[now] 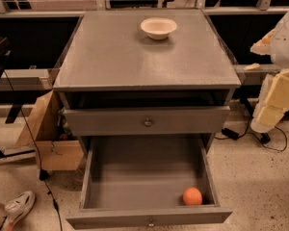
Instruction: Pick orange from middle drawer and place on counter
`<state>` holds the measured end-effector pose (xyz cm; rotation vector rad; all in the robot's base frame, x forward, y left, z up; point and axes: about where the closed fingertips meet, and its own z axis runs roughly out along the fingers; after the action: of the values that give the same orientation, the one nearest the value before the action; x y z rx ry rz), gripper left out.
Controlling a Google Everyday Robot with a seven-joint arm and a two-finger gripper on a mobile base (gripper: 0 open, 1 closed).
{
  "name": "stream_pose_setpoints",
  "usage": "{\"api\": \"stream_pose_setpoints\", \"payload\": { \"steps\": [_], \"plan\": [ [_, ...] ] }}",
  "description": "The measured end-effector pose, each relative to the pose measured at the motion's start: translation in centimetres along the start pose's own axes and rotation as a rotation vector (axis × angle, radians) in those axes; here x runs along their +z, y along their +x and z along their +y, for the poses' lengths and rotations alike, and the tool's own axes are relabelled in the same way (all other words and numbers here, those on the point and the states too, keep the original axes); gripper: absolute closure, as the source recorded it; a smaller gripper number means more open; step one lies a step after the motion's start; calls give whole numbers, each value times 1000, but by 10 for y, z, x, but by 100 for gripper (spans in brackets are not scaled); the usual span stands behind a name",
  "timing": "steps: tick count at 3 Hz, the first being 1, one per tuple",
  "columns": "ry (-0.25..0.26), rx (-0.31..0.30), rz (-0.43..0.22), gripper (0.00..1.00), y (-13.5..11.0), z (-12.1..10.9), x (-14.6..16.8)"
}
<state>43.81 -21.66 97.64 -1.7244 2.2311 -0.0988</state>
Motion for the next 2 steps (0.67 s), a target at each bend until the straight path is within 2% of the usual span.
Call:
{"api": "stream_pose_setpoints", "payload": {
  "steps": [1,2],
  "plan": [
    [5,-5,-8,0,-1,0,-1],
    [-31,-55,-103,0,9,14,26]
  ]
}}
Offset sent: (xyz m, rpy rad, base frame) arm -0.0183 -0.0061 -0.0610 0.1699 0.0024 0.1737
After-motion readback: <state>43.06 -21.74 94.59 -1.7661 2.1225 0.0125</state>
